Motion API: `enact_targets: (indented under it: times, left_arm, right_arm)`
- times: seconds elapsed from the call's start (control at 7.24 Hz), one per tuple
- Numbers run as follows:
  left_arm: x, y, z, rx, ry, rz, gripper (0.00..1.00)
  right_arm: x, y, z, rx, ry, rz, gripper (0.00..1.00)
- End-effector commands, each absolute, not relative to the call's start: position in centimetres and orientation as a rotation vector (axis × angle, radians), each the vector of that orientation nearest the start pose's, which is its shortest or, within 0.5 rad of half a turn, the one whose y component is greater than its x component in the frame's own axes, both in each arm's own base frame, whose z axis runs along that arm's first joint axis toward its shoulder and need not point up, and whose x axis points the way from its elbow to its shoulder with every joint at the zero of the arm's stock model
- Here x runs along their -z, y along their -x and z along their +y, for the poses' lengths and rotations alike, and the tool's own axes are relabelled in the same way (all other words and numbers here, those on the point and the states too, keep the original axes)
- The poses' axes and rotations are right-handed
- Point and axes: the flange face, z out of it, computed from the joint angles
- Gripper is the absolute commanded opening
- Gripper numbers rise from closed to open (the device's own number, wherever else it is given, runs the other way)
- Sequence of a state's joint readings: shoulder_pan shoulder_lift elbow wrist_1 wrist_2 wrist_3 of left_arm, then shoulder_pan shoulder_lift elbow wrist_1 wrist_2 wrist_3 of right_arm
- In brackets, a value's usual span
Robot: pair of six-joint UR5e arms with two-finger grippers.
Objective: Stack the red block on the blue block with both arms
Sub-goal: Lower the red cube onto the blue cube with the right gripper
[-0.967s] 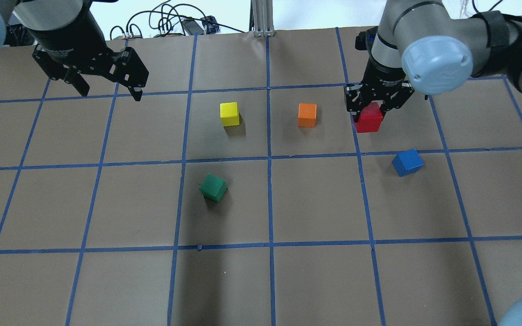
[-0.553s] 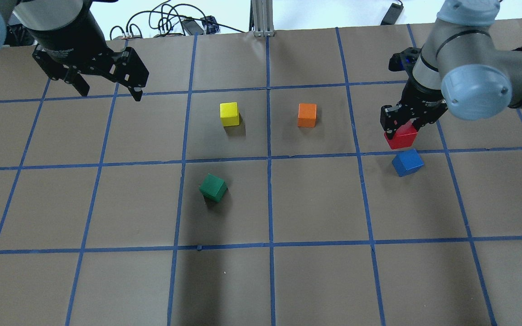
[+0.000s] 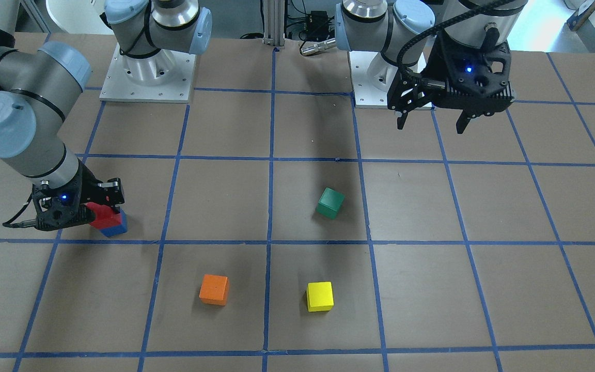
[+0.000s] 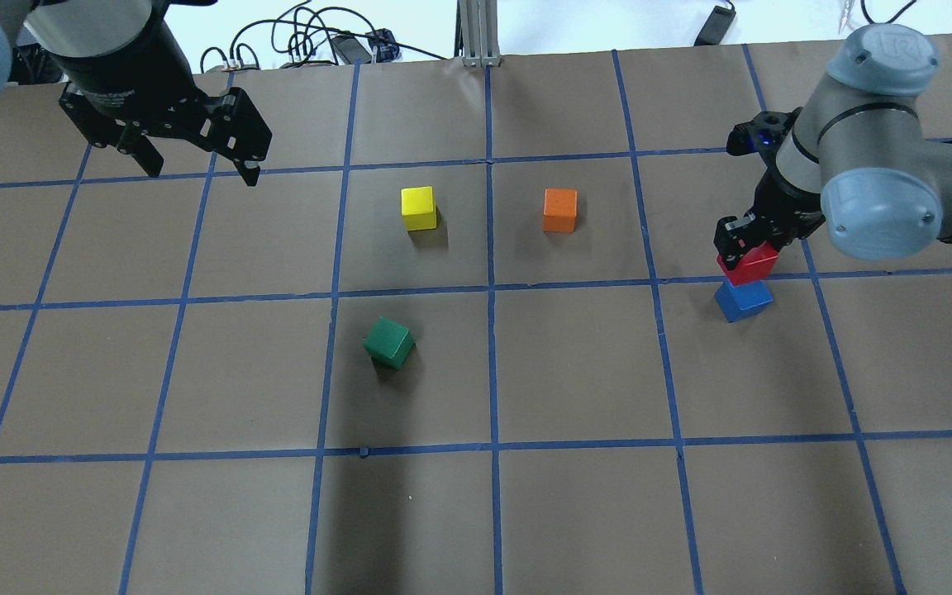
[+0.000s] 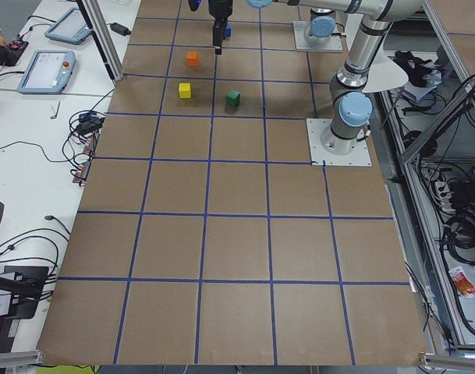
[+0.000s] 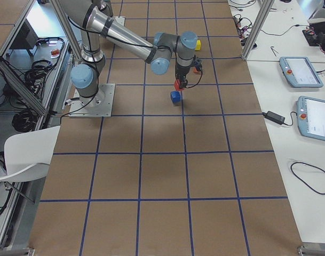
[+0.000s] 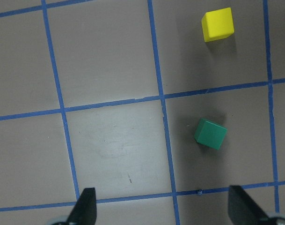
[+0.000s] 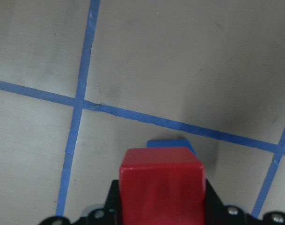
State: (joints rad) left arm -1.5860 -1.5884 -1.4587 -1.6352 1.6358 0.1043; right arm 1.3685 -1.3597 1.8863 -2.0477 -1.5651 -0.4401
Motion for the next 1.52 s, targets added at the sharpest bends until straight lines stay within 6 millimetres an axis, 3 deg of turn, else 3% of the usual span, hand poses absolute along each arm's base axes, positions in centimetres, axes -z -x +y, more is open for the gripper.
enact_targets:
  times: [0.0, 0.28, 0.83, 1.38]
  left_arm:
    - [-52.8, 13.5, -49.9, 0.040, -0.182, 3.070, 1.00]
    - [-53.0, 13.4, -49.7, 0.047, -0.182, 3.068, 1.00]
    - [-53.0, 13.5, -49.7, 0.047, -0.182, 3.070, 1.00]
    - [-53.0, 13.5, -49.7, 0.048, -0.182, 3.071, 1.00]
  right_arm:
    - [-27.2, -2.0, -53.6, -0.083, 0.356, 3.100, 0.00]
    - [-26.4, -1.1, -53.0, -0.104, 0.346, 3.085, 0.00]
    - [-24.8, -1.3, -52.1, -0.062, 0.356, 3.100, 0.00]
    - [-24.6, -1.3, -52.1, -0.029, 0.354, 3.110, 0.01]
